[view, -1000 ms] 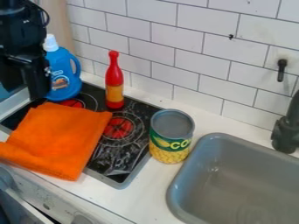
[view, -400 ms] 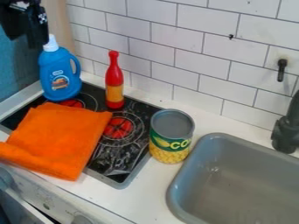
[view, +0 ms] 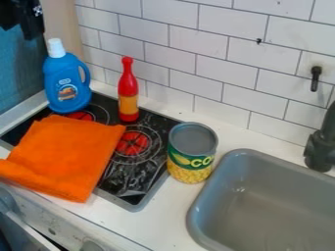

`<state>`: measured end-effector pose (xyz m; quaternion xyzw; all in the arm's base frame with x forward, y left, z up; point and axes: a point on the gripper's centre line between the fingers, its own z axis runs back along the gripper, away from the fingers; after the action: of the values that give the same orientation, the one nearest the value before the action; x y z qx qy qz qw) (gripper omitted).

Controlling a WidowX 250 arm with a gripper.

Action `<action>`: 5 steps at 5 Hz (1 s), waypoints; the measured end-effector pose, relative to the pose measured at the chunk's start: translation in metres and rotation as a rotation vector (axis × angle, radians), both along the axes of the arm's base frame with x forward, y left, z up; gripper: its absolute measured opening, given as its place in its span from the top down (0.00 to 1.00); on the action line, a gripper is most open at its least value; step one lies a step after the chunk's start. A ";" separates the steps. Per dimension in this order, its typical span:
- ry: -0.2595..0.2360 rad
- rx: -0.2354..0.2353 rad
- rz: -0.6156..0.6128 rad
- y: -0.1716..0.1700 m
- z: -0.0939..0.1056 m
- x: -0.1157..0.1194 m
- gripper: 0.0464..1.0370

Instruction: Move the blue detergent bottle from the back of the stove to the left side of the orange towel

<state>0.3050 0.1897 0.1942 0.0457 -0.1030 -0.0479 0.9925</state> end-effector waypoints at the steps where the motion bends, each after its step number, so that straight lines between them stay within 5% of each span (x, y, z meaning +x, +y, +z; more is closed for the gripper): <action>1: -0.024 -0.034 0.011 0.008 -0.014 0.021 0.04; 3: 0.048 -0.100 0.012 0.017 -0.038 0.040 0.03; 5: 0.085 -0.112 0.010 0.014 -0.048 0.045 0.04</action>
<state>0.3504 0.2041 0.1458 -0.0117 -0.0632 -0.0387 0.9972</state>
